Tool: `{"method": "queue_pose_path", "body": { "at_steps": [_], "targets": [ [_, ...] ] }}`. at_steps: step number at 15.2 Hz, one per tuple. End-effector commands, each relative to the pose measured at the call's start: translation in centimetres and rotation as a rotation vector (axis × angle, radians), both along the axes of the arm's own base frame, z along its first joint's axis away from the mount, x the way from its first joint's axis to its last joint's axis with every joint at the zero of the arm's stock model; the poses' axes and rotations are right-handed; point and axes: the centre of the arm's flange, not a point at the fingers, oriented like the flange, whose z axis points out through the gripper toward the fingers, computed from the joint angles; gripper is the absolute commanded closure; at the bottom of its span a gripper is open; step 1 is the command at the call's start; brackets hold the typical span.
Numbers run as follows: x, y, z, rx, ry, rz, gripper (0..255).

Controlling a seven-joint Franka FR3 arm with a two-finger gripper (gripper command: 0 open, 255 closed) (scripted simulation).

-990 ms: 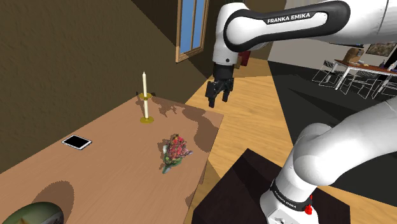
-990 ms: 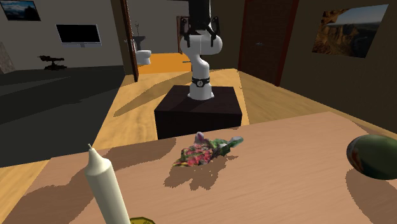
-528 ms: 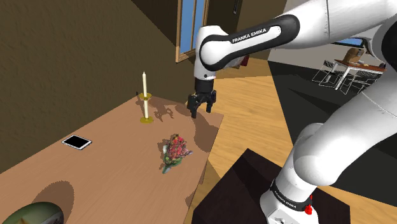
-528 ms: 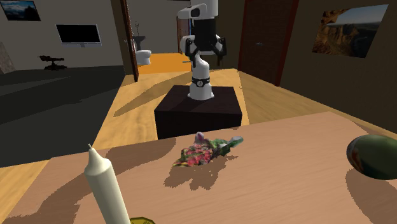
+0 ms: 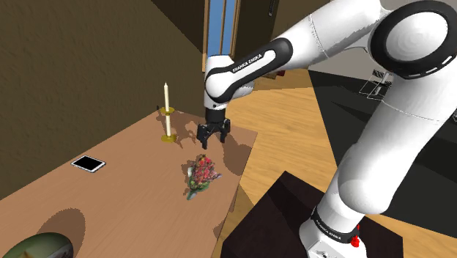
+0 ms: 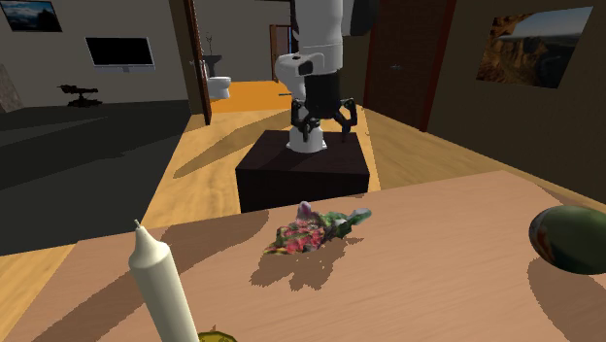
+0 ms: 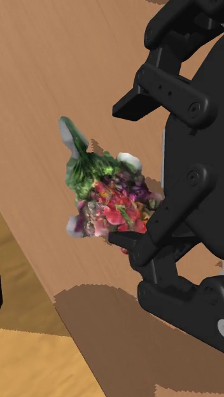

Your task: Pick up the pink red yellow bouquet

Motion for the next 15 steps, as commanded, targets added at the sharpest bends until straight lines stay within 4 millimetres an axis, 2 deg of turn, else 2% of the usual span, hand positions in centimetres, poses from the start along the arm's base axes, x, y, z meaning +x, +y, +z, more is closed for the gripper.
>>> {"method": "queue_pose_path", "body": {
  "at_steps": [1,11,15],
  "targets": [
    [1.5,0.7,-2.2,0.005,0.006,-0.013,0],
    [9.3,3.8,-12.6,0.030,0.037,-0.074,0],
    [9.3,3.8,-14.2,0.030,0.038,-0.074,0]
  ]
}}
